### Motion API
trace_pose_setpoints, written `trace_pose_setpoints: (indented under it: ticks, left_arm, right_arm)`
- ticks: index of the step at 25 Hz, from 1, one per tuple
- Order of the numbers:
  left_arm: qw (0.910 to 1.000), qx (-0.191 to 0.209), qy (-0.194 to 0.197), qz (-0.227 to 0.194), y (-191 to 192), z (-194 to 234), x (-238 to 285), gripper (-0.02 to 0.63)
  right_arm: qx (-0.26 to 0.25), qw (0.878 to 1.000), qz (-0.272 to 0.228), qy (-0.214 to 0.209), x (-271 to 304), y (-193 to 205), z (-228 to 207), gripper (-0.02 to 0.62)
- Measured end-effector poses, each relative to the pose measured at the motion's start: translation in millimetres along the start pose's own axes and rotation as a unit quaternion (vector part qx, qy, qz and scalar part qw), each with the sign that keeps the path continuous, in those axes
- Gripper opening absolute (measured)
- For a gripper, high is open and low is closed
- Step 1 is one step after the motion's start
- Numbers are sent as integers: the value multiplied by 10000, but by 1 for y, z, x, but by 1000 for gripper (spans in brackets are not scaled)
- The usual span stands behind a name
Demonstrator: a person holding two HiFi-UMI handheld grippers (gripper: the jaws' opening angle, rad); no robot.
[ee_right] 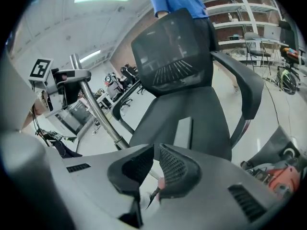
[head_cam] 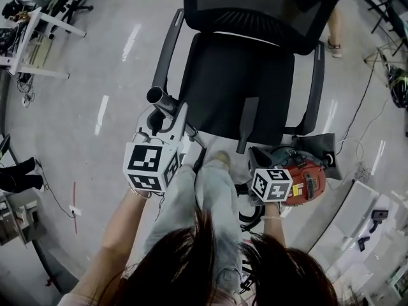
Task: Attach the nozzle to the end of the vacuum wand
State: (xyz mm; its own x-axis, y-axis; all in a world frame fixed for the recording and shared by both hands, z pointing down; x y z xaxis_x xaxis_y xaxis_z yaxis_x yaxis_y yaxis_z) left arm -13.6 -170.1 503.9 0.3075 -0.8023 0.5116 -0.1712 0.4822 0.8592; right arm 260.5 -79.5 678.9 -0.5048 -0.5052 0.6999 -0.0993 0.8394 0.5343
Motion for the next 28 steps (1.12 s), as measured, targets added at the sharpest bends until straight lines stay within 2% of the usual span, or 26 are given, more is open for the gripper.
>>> trace_pose_setpoints:
  ticks: [8, 28]
  left_arm:
    - [9999, -1, 15, -124, 3, 0, -1, 144]
    - [9993, -7, 23, -361, 10, 3, 6, 144]
  right_arm:
    - [288, 9993, 225, 39, 25, 23, -22, 37]
    - [1084, 9905, 821, -179, 89, 56, -64, 139]
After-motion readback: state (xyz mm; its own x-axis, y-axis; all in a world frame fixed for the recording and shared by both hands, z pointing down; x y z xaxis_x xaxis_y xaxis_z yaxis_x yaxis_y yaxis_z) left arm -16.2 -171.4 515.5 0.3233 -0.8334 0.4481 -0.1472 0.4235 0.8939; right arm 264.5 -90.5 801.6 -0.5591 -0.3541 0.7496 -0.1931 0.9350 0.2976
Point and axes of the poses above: the fingertips, and each gripper's own axes: x forward along the fingers, z to its left, y out of its underside, the point moved 10 cm from there along -x, backward along the fingers, and after that the axes turned 1 degree about x, right-handed, at the moved point
